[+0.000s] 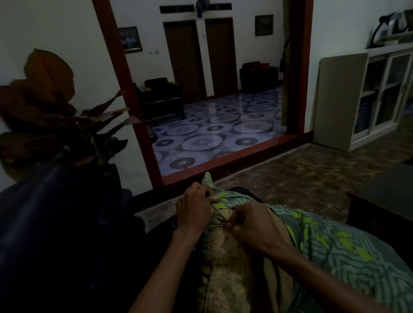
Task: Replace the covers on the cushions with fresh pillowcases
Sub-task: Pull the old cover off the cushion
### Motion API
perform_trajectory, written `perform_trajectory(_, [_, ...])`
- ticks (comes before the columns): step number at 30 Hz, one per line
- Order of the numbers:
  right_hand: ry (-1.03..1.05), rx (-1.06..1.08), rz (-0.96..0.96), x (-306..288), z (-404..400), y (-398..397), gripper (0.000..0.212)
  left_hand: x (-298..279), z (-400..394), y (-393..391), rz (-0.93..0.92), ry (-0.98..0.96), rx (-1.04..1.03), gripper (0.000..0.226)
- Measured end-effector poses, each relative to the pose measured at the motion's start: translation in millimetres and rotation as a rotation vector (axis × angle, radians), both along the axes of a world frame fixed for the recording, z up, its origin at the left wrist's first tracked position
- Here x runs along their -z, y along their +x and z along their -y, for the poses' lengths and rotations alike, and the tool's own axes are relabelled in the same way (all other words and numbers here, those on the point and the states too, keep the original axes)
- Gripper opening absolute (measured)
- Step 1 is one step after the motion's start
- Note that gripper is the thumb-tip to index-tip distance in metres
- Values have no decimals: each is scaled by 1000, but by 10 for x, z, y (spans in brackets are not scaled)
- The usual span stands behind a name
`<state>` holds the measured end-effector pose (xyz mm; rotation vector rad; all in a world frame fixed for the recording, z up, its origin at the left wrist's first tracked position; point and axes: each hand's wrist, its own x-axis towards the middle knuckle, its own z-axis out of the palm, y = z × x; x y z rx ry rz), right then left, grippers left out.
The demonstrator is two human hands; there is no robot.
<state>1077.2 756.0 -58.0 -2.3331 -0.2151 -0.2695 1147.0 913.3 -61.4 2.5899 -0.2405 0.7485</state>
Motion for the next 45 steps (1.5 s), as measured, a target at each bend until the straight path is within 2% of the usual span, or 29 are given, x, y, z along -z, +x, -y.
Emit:
perform_trajectory(7, [-43,-84,22,-184,145,-177,29,-101,-51,80,-21,-47,-2,13])
perform_trajectory(10, [-70,-127,29,-192,140,-202,27,-46,-89,138,-69,-125,-2,16])
perform_trajectory(13, [-71,-149,-34,-206,132,-173,25,8,-155,192,-165,-322,55,22])
perform_trajectory(15, [-38,-94,-5,-230,99,-128,12,18,-163,178,-212,-376,86,26])
perform_trajectory(16, [-25,-38,50,-240,68,-113,3,27,-157,170,-216,-376,95,26])
perform_trajectory(18, [-51,72,132,-231,-19,-66,20,23,-146,165,-206,-366,112,25])
perform_trajectory(20, [-152,120,136,-178,-117,8,40,17,-157,177,-191,-353,142,22])
perform_trajectory(21, [-174,135,125,-141,-161,42,42,13,-170,179,-192,-347,166,19])
perform_trajectory(24, [-158,135,79,-51,-203,139,23,-11,-202,125,-258,-309,300,10])
perform_trajectory(27, [-120,104,69,-32,-161,168,9,19,-182,109,-230,-246,347,21])
perform_trajectory(31, [-143,42,71,0,-131,165,10,-27,-109,77,-133,-120,244,10])
perform_trajectory(36, [-176,-2,68,14,-74,103,11,-29,-50,39,-65,-48,197,16])
perform_trajectory(40, [-248,-58,86,-88,20,64,16,-123,-53,101,3,-8,224,15])
perform_trajectory(45, [-165,-61,79,-58,116,108,16,-169,-91,192,-25,19,330,10])
